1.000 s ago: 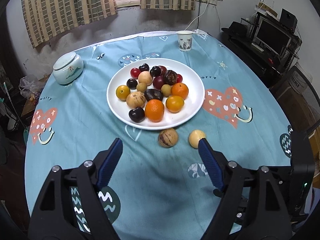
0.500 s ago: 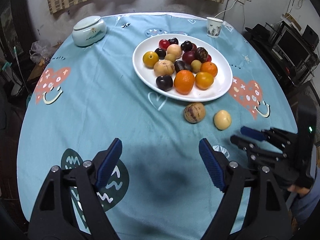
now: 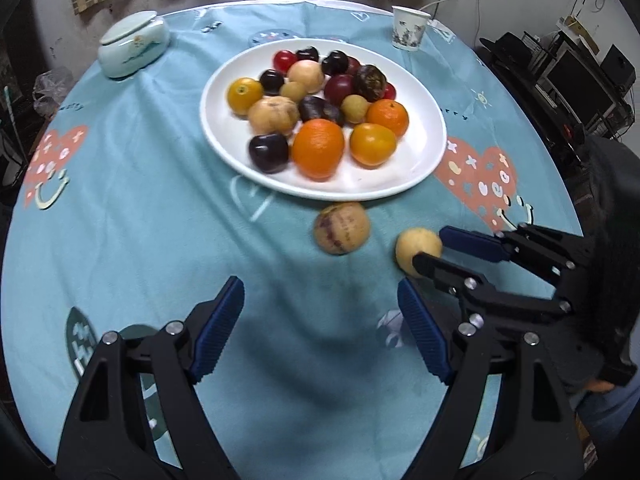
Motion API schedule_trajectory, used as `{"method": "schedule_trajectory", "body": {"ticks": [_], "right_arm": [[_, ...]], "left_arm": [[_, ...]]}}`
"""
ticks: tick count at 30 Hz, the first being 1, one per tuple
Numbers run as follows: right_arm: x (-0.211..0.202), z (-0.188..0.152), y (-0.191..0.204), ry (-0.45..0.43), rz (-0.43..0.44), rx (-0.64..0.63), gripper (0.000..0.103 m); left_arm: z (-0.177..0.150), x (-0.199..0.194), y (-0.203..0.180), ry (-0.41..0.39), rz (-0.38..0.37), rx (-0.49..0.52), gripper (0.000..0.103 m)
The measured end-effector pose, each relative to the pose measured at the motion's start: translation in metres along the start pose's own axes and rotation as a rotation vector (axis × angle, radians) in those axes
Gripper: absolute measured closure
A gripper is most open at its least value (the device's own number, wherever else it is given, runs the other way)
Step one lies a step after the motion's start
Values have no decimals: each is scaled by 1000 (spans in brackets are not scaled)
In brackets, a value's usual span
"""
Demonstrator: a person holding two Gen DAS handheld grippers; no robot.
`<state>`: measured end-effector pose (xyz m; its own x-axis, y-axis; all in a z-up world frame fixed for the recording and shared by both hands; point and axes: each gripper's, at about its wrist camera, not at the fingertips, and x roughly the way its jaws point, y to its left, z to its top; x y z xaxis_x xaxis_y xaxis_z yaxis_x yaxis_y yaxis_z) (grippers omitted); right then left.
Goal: Organize fruits
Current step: 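Return to the cloth and grasp the brown patterned fruit with left tool, then grasp the pale yellow fruit with right tool while left tool holds the brown fruit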
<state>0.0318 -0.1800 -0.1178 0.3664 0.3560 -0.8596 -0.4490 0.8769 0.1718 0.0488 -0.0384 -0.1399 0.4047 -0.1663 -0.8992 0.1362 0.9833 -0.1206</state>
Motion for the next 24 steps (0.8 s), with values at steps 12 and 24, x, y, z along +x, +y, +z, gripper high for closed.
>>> {"method": "schedule_trajectory", "body": {"ticks": [12,24], "right_arm": [[-21,-19,-27,-11,76,59,81],[1,-21,-15,17,73,19,37]], "left_arm": [[24,64,-15,71,1,9,62],[6,33,7,32,-23,3,65]]}}
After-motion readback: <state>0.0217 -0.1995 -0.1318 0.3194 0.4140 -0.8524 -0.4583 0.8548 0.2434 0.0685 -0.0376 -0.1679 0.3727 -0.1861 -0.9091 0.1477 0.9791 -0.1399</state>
